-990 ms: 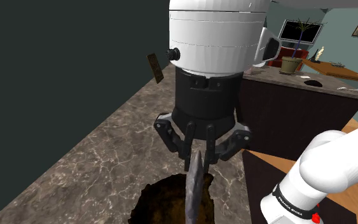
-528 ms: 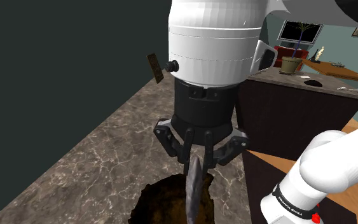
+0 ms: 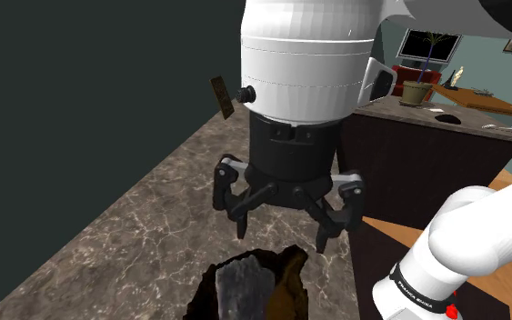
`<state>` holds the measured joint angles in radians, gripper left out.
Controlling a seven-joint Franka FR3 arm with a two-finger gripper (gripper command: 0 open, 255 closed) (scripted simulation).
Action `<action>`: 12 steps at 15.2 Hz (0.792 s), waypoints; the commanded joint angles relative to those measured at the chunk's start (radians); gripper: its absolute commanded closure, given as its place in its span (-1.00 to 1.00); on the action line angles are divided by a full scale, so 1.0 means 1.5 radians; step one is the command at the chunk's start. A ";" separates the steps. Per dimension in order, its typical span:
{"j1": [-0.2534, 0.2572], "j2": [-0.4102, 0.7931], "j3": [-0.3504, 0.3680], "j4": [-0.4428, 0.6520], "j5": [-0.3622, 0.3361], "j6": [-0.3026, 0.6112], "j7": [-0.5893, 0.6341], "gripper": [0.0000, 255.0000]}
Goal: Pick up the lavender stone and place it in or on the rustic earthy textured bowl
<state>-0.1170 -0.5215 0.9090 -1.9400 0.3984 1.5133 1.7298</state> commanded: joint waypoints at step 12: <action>-0.021 0.038 0.003 0.108 -0.025 -0.075 0.022 -1.00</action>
